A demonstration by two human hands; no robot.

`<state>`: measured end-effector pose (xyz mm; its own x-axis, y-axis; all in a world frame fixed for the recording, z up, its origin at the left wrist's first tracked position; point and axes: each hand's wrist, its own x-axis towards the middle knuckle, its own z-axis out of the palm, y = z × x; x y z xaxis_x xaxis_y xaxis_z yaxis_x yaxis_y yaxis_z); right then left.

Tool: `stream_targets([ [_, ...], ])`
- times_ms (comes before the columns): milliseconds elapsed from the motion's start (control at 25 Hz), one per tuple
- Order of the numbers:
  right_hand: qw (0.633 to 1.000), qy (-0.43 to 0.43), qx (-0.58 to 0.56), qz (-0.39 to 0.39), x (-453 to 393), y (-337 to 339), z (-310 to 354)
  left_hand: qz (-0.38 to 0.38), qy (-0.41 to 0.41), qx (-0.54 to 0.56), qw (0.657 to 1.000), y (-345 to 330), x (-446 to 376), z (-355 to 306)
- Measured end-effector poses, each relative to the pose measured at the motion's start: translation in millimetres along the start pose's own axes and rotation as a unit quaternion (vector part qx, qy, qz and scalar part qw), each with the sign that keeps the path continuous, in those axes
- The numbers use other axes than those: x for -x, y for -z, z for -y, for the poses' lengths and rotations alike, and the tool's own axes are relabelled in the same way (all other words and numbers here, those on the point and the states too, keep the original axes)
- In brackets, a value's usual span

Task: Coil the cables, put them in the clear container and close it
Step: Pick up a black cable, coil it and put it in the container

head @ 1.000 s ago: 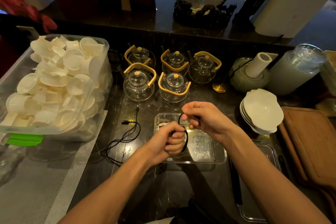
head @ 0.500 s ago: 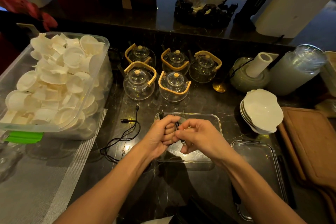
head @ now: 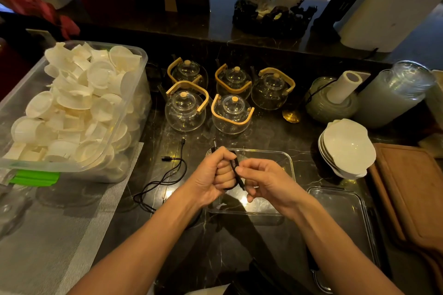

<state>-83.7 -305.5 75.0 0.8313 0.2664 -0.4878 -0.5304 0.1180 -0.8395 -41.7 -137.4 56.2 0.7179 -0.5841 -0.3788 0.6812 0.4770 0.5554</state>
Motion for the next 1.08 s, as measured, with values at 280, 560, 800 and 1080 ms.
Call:
stream_targets([
  [280,0.997,-0.003,-0.080,0.002,-5.7,-0.9,-10.5,-0.046,-0.057,-0.221,0.973,-13.1,4.2,-3.8],
  [560,0.986,0.012,-0.166,0.011,-6.8,2.6,-15.7,-0.068,-0.060,-0.268,0.959,-18.1,2.4,-4.4],
  [800,0.962,-0.017,-0.271,0.016,-12.5,9.5,-25.7,-0.060,-0.060,-0.234,0.969,-15.3,0.6,-3.9],
  [1080,0.966,-0.032,-0.245,0.075,-13.9,21.8,-35.2,-0.043,-0.041,-0.334,0.941,-19.9,4.9,-7.0],
])
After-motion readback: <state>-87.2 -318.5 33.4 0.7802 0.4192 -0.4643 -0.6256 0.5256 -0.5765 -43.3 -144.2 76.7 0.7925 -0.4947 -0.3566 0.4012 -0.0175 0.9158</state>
